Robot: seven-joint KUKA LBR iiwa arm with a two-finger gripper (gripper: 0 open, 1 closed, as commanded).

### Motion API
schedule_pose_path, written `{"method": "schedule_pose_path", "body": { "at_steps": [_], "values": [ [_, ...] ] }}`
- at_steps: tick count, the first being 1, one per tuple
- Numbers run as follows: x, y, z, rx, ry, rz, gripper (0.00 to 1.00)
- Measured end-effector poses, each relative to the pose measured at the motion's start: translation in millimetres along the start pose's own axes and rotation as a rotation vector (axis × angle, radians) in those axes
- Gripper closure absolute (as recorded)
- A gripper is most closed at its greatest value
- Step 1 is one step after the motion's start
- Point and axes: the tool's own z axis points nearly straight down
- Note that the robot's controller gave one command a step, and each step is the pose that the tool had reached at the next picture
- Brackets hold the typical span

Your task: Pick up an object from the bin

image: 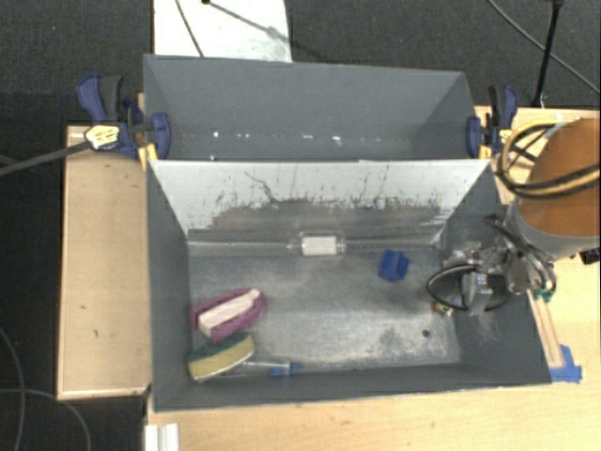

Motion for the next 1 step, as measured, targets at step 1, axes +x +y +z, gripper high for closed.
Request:
{"method": "schedule_pose_path", "body": {
  "at_steps": [1],
  "values": [
    [1.8, 15.3, -81.3, 0.0, 0.0, -0.008, 1.0]
  ]
}}
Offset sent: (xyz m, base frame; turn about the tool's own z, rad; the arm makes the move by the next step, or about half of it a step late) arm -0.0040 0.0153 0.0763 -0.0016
